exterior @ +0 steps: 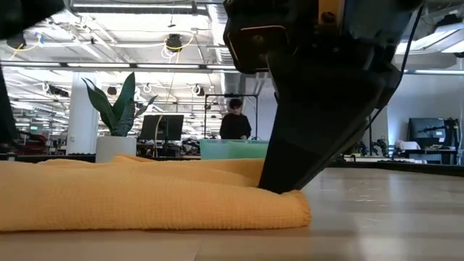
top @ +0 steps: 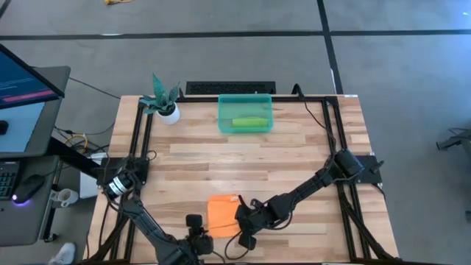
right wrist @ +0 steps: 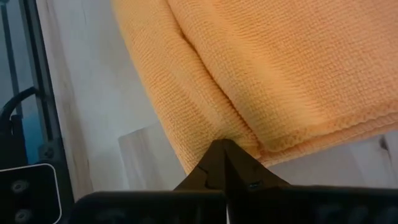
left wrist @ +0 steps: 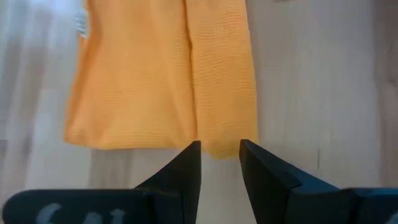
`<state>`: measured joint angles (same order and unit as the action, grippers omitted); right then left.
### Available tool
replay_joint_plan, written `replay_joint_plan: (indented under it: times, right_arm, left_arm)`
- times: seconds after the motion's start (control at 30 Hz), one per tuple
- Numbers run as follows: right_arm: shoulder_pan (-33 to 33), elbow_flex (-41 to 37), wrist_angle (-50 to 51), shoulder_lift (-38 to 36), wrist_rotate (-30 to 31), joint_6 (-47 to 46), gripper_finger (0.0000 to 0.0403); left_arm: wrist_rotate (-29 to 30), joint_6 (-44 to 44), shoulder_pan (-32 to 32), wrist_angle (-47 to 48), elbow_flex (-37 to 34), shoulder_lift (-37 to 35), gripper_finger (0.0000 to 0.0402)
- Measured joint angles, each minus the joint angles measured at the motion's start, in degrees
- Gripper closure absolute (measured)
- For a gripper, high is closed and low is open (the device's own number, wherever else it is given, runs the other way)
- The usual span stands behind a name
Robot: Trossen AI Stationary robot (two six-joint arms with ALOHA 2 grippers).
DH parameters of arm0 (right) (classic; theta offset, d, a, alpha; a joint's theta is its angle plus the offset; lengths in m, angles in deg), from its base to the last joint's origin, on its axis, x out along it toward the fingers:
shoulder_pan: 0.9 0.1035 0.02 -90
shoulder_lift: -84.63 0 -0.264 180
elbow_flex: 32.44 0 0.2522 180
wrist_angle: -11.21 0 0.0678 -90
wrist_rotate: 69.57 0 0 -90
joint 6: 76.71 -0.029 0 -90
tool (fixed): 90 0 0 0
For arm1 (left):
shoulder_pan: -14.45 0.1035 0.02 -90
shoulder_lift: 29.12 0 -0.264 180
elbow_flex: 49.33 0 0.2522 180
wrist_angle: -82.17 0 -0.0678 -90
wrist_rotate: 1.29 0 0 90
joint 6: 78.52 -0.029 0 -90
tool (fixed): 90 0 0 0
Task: Roll towel into tight, uniform cylinder
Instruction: Roll the orange microfiber towel
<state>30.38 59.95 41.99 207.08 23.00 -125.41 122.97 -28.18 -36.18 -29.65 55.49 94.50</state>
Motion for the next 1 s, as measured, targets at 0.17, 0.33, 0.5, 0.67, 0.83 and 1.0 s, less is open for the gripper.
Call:
replay_joint_plan:
  times: [0.17,0.33,0.5,0.67,0.83,1.0]
  right_arm:
    - [0.08,-0.04,0.0,-0.01,0.34,-0.45,0.0395]
    - [0.08,-0.09,-0.06,-0.02,0.47,-0.45,0.0393]
    - [0.08,-0.17,-0.43,-0.02,0.54,-0.45,0.0394]
    - [0.08,-0.2,-0.55,-0.02,0.56,-0.42,0.0393]
    - [0.08,-0.2,-0.61,-0.02,0.63,-0.42,0.0394]
    - [0.08,-0.2,-0.66,-0.02,0.67,-0.42,0.0393]
  left_arm:
    - [6.07,-0.38,-1.85,2.44,2.42,-0.11,0.0297]
    - [10.79,-6.97,-3.08,-0.95,2.47,0.15,0.0297]
    - [9.58,-9.61,-1.93,-2.69,2.47,0.26,0.0297]
    - [4.96,-7.33,-0.22,-3.18,2.49,0.26,0.0281]
    - [0.26,-9.77,1.14,-7.59,2.1,0.26,0.0252]
    - [2.13,-15.66,1.16,-13.4,-0.96,0.28,0.0247]
